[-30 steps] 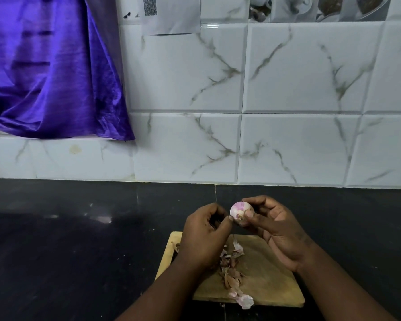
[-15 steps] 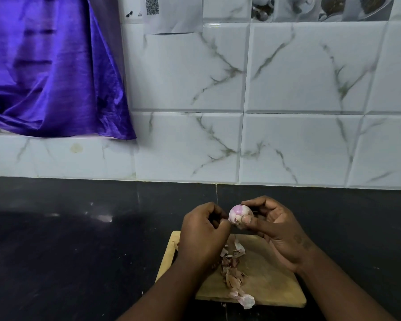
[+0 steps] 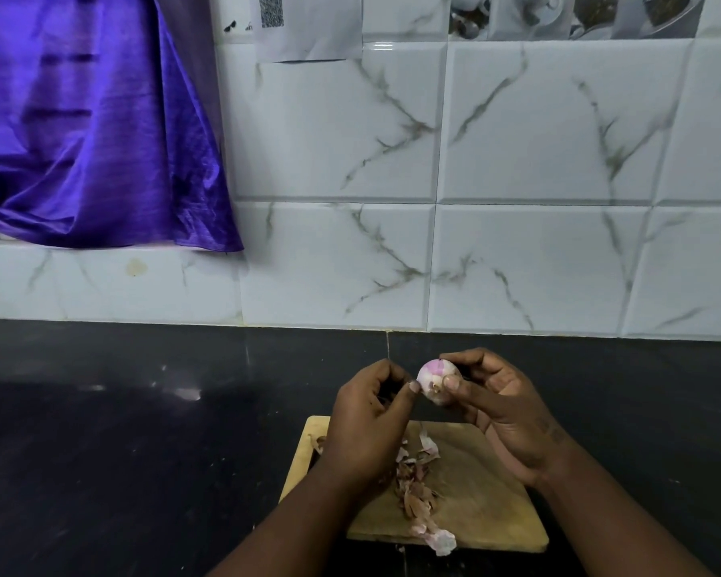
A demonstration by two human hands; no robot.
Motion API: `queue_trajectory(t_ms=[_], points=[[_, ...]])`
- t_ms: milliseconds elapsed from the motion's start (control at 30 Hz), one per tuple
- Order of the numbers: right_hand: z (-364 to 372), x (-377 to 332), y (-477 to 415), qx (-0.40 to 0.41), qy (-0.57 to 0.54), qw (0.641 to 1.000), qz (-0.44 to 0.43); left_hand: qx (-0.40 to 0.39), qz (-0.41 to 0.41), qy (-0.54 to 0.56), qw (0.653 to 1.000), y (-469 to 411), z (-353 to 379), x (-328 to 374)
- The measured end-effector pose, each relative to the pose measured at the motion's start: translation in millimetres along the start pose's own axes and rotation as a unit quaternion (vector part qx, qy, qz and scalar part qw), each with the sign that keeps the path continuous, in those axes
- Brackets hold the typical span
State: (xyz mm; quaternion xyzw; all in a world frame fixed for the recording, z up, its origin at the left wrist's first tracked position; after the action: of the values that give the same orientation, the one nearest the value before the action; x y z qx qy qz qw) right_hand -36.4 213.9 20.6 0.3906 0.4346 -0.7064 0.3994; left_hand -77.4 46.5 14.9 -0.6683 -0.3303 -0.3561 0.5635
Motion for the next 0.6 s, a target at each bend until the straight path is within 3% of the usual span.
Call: queue_trajectory(t_ms=[367,600], points=[[2.3,2.7,0.2,-0.035,-0.024,0.999,0.029,0.027,-0.005,-0.039,0.999,-4.9,-6.0,-6.9],[5.4,4.4,2.2,-0.036,-0.045,0.996,0.06,0.01,-0.016,-0.177,0.984,-6.6,-8.6,-18.1]])
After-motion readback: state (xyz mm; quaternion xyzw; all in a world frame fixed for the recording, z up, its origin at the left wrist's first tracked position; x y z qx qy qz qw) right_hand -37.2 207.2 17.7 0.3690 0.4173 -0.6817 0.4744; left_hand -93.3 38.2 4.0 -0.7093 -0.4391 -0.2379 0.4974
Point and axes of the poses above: each hand's wrist, its own y-axis away from the middle knuckle, its own z-axis out of the palm, x = y × z, the point moved 6 cm from there along -y, towards the middle knuckle, and after that the axes turned 9 degrees about x, right-handed, at the moved point
